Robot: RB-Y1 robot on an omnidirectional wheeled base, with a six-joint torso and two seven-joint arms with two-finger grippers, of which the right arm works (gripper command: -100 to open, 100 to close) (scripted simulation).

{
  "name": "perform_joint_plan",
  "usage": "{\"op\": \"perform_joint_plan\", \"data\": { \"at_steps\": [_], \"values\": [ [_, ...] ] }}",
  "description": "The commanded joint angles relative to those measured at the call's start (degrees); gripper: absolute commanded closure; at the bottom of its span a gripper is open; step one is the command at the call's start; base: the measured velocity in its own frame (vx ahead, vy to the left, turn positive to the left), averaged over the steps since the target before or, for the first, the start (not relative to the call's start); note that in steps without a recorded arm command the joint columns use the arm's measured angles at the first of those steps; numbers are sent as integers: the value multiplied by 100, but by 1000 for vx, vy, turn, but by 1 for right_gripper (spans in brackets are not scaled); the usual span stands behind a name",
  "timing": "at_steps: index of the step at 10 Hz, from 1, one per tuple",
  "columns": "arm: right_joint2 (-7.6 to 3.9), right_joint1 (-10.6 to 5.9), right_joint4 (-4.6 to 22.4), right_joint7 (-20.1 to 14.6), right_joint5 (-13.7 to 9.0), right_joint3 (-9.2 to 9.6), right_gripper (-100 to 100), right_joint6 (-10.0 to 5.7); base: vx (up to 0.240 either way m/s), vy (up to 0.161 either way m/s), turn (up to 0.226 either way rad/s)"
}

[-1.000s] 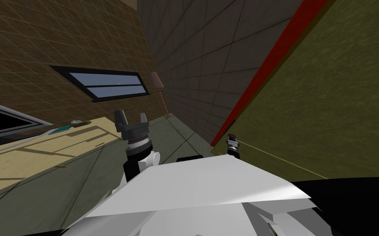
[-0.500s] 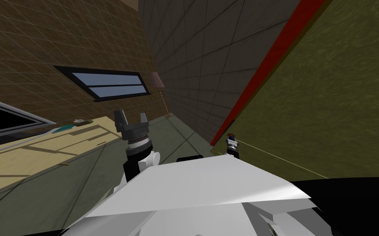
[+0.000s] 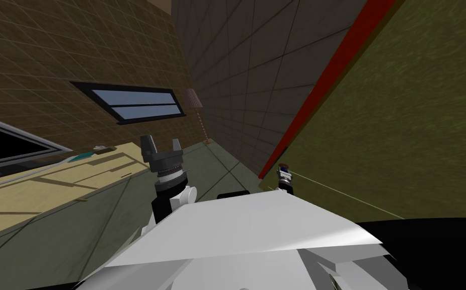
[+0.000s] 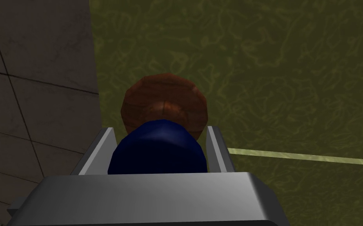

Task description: Pull the door open

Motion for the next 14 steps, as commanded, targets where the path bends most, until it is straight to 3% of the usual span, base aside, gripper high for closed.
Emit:
{"op": "perform_joint_plan", "data": {
  "at_steps": [1, 6, 7, 14],
  "values": [
    [18, -5, 2, -185, 11, -4, 100, 25, -23, -1, 6],
    [36, -43, 5, -655, 54, -28, 100, 48, -21, -1, 7],
    [25, -37, -14, -571, 50, -30, 100, 45, -8, -1, 6],
    [-18, 51, -213, -928, 368, 496, 100, 65, -232, 34, 65]
  ]
}}
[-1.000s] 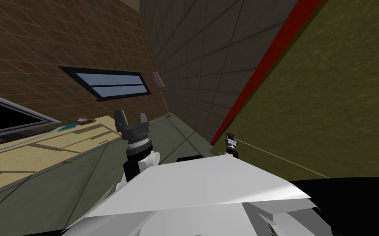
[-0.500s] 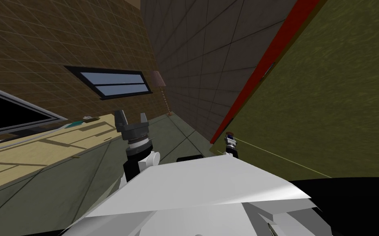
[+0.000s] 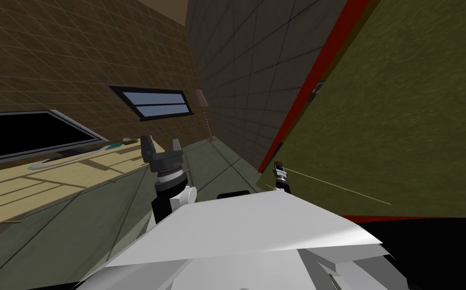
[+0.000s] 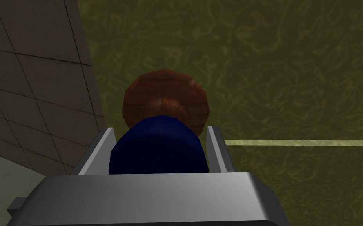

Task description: Pull the door open

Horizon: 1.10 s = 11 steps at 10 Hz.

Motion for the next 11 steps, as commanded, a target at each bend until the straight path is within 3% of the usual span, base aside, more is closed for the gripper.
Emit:
{"op": "perform_joint_plan", "data": {
  "at_steps": [1, 2, 11],
  "values": [
    [2, -1, 19, -104, 72, 127, 100, -30, -253, 40, 57],
    [-18, -11, 37, -72, 47, 78, 100, -27, -112, 20, 20],
    [-154, 170, -188, -516, 421, 690, 100, -100, -198, 1, 57]
  ]
}}
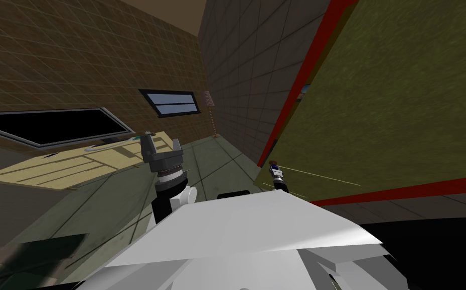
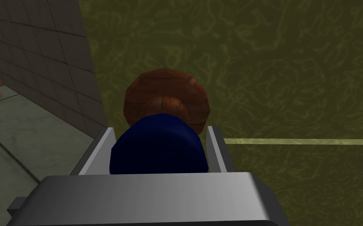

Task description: Pull the door open

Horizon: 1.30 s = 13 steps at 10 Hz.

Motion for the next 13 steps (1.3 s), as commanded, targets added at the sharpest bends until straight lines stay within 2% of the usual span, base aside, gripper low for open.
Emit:
{"op": "perform_joint_plan", "data": {
  "at_steps": [1, 2, 3, 9, 11, 12, 13],
  "values": [
    [-24, 16, 5, -77, 53, 88, 100, -23, -201, 21, 43],
    [-29, -20, 24, -49, 32, 50, 100, -23, -94, 12, 16],
    [-72, 38, -5, -155, 110, 174, 100, -64, -139, 16, 48],
    [-239, 224, -148, -478, 347, 545, 100, -208, -200, -18, 55],
    [-294, 285, -194, -584, 425, 667, 100, -256, -189, -10, 45],
    [-280, 250, -173, -538, 399, 621, 100, -243, -80, -5, 16],
    [-325, 317, -207, -625, 473, 730, 100, -301, -120, -13, 36]
  ]
}}
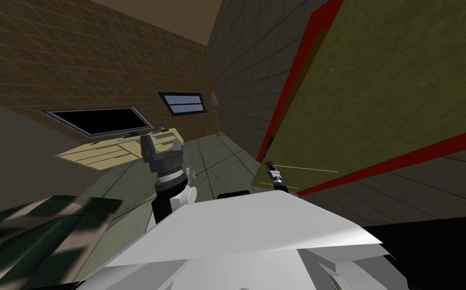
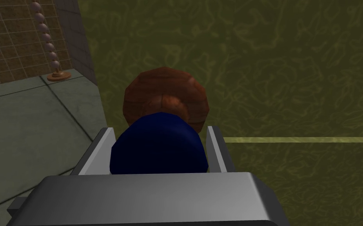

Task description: Pull the door open

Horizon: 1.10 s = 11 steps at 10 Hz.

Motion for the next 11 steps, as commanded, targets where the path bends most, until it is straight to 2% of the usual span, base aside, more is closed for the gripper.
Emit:
{"op": "perform_joint_plan", "data": {
  "at_steps": [1, 8, 9, 11],
  "values": [
    [-39, 41, -12, -75, 55, 81, 100, -65, -150, -44, 47],
    [-292, 316, -189, -474, 380, 546, 100, -379, -196, -41, 46],
    [-275, 291, -189, -433, 358, 511, 100, -343, -84, -3, 5],
    [-351, 362, -132, -550, 420, 595, 100, -501, -145, -62, 121]
  ]
}}
